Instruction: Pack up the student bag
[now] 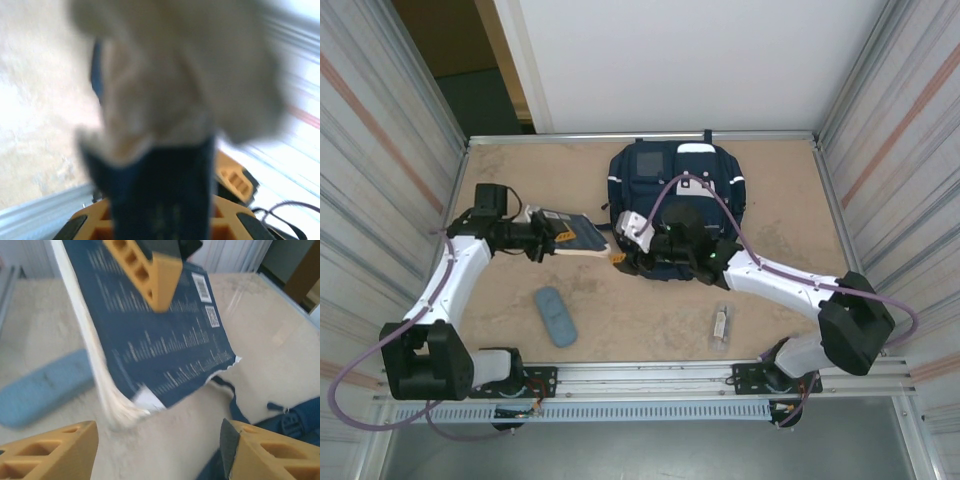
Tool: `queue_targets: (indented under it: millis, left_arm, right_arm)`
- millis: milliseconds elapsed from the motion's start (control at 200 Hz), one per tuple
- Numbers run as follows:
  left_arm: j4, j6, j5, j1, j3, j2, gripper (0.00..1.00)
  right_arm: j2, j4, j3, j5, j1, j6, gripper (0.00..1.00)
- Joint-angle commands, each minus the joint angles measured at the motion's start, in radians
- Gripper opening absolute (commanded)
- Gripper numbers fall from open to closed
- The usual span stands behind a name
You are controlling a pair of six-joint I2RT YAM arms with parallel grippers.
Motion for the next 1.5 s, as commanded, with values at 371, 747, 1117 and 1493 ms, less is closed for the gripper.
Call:
queue_targets:
  millis: [371, 747, 1117, 1493]
  left_arm:
    - [-0.007, -0.085, 0.171, -0.211, 0.05, -0.015, 0.11]
    - [0.175, -0.234, 0.209, -0.213, 0.016, -0.056, 0.28]
    - [0.513, 0.546, -0.015, -0.228, 0.021, -0.222, 0.64]
    - [0.407, 1.487, -0.115, -0.397, -0.087, -0.341, 0.99]
  right_arm:
    - [-0.125, 0.314, -0.187, 0.038, 0.034, -0.291, 0.86]
    - [-0.162, 0.476, -0.294, 0.078, 0.028, -0.279, 0.12]
    - [-0.311, 0.006, -0.101, -0.352, -0.214, -0.005, 0.0]
    - [-0.37, -0.378, 0.048, -0.61, -0.319, 0.033, 0.0]
